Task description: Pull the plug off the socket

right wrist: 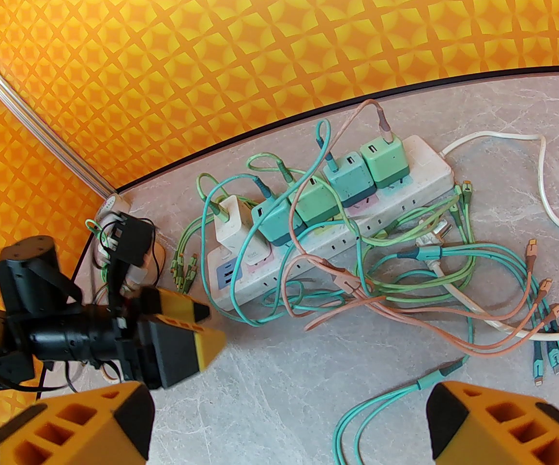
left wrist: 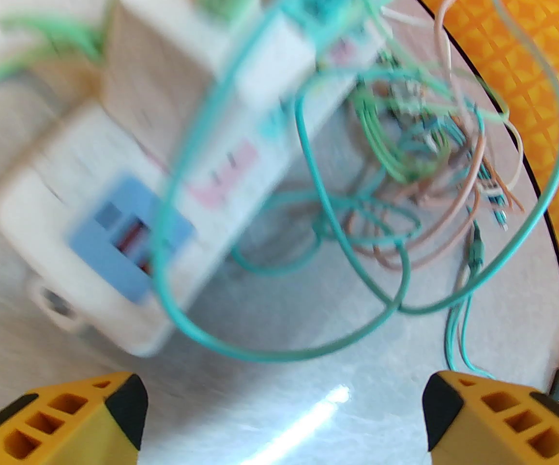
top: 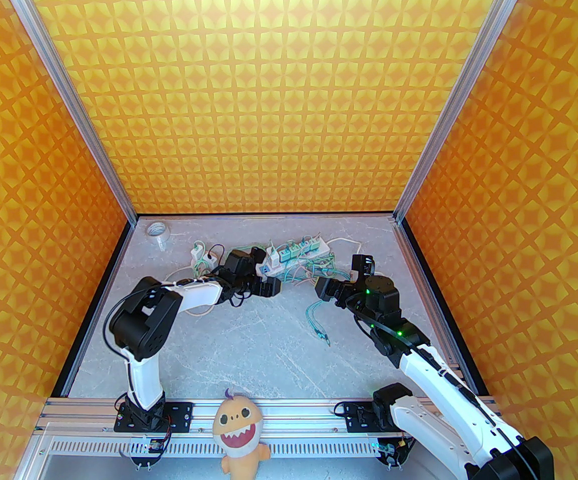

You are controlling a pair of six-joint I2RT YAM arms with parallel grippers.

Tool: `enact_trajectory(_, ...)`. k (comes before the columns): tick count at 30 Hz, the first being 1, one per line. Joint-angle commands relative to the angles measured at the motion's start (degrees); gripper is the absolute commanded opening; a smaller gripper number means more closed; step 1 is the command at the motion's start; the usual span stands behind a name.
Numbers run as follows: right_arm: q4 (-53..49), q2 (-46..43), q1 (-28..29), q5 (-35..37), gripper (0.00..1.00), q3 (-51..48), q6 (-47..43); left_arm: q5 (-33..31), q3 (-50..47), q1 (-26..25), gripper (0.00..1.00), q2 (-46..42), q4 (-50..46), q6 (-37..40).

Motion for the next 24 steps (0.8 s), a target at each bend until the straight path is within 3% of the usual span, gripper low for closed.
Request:
enact_trajectory(1,1.3,0.1,0.2,0.7,0.99,-1.0,0.4,-5.4,0.5,0.7,0.99,-1.9,2.9,8.5)
enact_trajectory(5,1.5,0.5,0.2,0.7,0.99,-1.0,0.4,-5.1,1.9,1.9,0.99,1.1,6.8,14.8)
enact_trajectory(8,2.2,0.9,0.2,0.5,0.99,-1.4,0.6,-3.2,3.8,3.0,0.99,4.3,9.5,15.5)
enact_trajectory(17,2.3,2.0,0.2,0.1,0.98,-1.2,0.7,7.5,22.3,4.9,0.99,16.1,-9.3,13.6)
enact_trajectory(20,2.4,2.2,0.2,0.6,0.98,-1.3,0.7,11.5,24.2,4.2,0.99,17.5,-13.0,12.3)
enact_trajectory(24,2.6,3.0,0.2,0.7,0.98,-1.4,1.0,11.7,21.8,1.9,0.98,16.4,-14.7,12.0)
